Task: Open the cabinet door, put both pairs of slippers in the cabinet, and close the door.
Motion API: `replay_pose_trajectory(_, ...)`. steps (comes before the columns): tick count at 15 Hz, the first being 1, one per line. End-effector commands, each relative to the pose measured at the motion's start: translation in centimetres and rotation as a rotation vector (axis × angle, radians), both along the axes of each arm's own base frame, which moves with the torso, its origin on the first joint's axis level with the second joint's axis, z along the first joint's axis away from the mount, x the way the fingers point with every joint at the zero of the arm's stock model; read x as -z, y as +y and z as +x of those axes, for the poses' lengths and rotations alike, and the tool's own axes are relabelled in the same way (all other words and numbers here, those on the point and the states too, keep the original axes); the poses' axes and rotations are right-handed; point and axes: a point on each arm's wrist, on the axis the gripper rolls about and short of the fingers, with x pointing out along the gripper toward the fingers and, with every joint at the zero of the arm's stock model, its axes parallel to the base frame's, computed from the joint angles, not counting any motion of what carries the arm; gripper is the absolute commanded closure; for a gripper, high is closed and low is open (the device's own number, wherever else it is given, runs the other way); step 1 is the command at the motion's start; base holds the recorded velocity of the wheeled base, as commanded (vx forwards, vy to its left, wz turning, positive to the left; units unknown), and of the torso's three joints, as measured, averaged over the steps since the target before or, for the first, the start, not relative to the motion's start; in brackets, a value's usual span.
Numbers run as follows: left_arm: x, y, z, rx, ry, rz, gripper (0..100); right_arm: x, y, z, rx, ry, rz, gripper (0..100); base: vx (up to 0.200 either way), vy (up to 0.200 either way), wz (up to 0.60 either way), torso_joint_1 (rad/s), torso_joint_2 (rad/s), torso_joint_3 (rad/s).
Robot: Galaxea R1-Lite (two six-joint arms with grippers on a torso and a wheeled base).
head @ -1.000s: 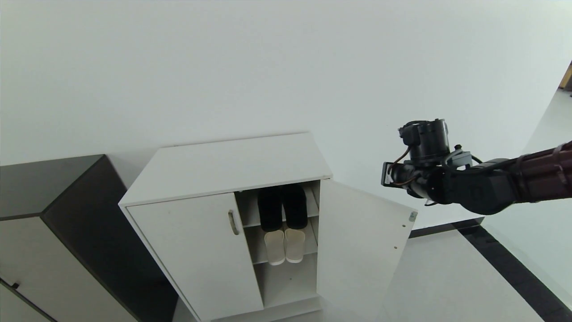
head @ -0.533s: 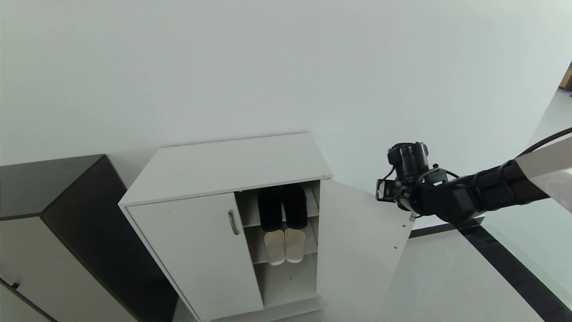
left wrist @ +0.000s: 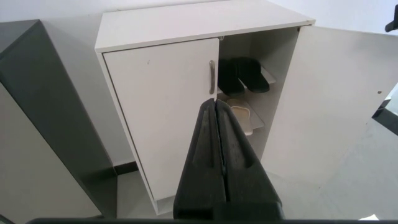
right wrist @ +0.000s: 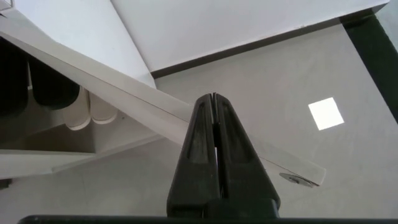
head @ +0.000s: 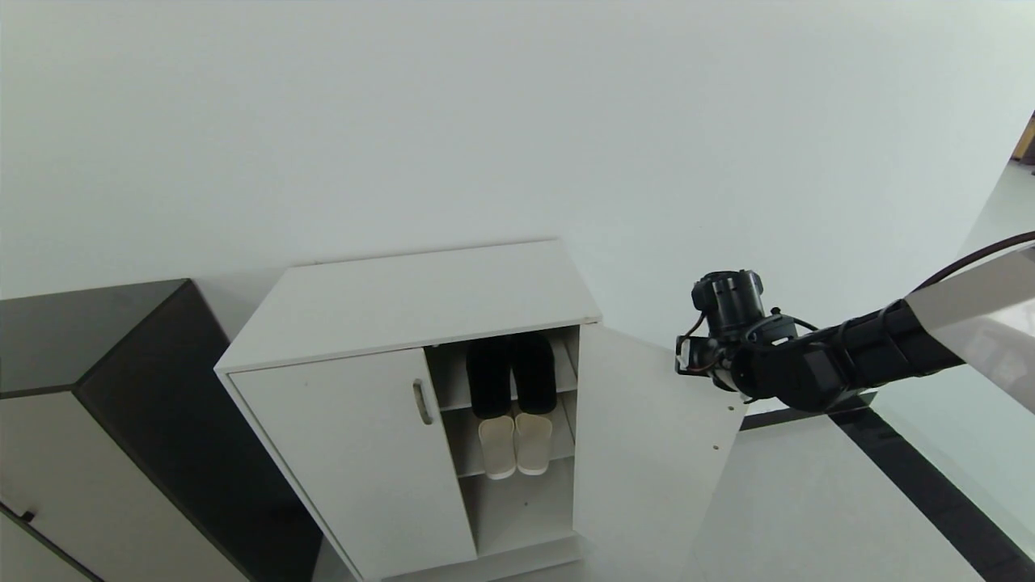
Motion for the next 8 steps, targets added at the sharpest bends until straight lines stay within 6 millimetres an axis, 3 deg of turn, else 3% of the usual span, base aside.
replay_pose_trajectory(1,0.0,0.0,0.0,0.0,0.0,0.0,100,0.1,0.3,-0.3,-0.009,0.004,-0.002,100,0.0,0.0,0.0,0.0,0.0,0.0)
replay_pose_trajectory(8,0.0,0.0,0.0,0.0,0.0,-0.003,100,-0.4,2.9,-3.0,-0.092,0.009,-0.005,100,0.0,0.0,0.0,0.0,0.0,0.0)
